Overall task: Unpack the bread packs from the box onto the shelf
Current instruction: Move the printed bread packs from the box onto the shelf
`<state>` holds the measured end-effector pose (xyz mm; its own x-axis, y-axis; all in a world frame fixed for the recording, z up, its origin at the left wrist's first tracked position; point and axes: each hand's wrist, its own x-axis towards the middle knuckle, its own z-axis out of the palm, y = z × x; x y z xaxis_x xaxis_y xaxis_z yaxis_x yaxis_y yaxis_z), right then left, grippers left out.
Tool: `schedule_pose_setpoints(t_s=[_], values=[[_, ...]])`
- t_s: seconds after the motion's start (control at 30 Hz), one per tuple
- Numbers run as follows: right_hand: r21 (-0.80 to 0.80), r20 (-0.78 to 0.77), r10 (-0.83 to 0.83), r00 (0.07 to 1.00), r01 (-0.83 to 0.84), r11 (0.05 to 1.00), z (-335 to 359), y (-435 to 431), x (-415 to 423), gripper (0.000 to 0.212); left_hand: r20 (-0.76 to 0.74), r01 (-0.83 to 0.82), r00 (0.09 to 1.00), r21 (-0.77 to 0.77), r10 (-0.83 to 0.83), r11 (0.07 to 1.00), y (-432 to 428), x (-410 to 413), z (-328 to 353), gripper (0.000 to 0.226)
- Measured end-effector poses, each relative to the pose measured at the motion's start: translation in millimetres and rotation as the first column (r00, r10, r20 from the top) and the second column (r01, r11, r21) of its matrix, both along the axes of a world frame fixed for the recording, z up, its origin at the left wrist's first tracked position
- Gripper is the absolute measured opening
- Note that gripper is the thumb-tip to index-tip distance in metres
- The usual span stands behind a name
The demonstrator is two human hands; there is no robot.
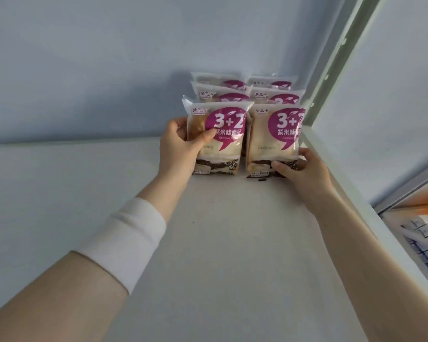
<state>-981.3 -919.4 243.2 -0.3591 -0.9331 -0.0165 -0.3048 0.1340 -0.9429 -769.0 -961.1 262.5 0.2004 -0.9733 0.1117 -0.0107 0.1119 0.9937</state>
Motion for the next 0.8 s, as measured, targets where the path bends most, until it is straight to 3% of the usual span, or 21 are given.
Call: schedule_pose_setpoints(t_s=[0.23, 0.43, 0.5, 0.57, 0.63, 0.7, 0.8], values=[[-0.009, -0.158, -0.115, 0.981, 0.115, 0.993, -6.5, -5.5, 1.3, 0.043, 0.236, -0.076, 0.967, -0.073, 0.091, 0.994, -8.1, -3.1, -7.2, 0.039], [0.029, -0.299, -0.146, 0.943, 0.162, 0.986, 13.2, 15.0, 14.1, 0.080, 0.238, -0.014, 0.971, 0.095, -0.009, 0.995, 6.8, 0.2, 13.9, 0.075], [0.045, -0.406, -0.125, 0.905, 0.157, 0.987, 20.8, 35.2, 21.8, 0.084, 0.330, -0.008, 0.943, 0.110, -0.029, 0.994, 18.8, 7.0, 21.5, 0.084], [0.088, -0.557, -0.075, 0.827, 0.149, 0.985, 28.0, 66.8, 33.2, 0.082, 0.582, 0.009, 0.812, 0.067, -0.047, 0.998, 44.0, 15.5, 27.7, 0.083], [0.128, -0.690, -0.015, 0.724, 0.142, 0.981, 34.8, 108.5, 47.4, 0.077, 0.814, 0.142, 0.570, 0.038, -0.113, 0.989, 81.2, 22.5, 32.5, 0.076], [0.160, -0.771, 0.029, 0.636, 0.150, 0.976, 39.8, 156.3, 62.5, 0.070, 0.922, 0.311, 0.329, 0.100, -0.206, 0.945, 125.9, 25.4, 37.7, 0.067], [0.232, -0.822, 0.084, 0.563, 0.195, 0.953, 42.8, 231.2, 82.0, 0.064, 0.963, 0.423, 0.016, 0.236, -0.268, 0.875, 200.5, 26.7, 46.6, 0.057]])
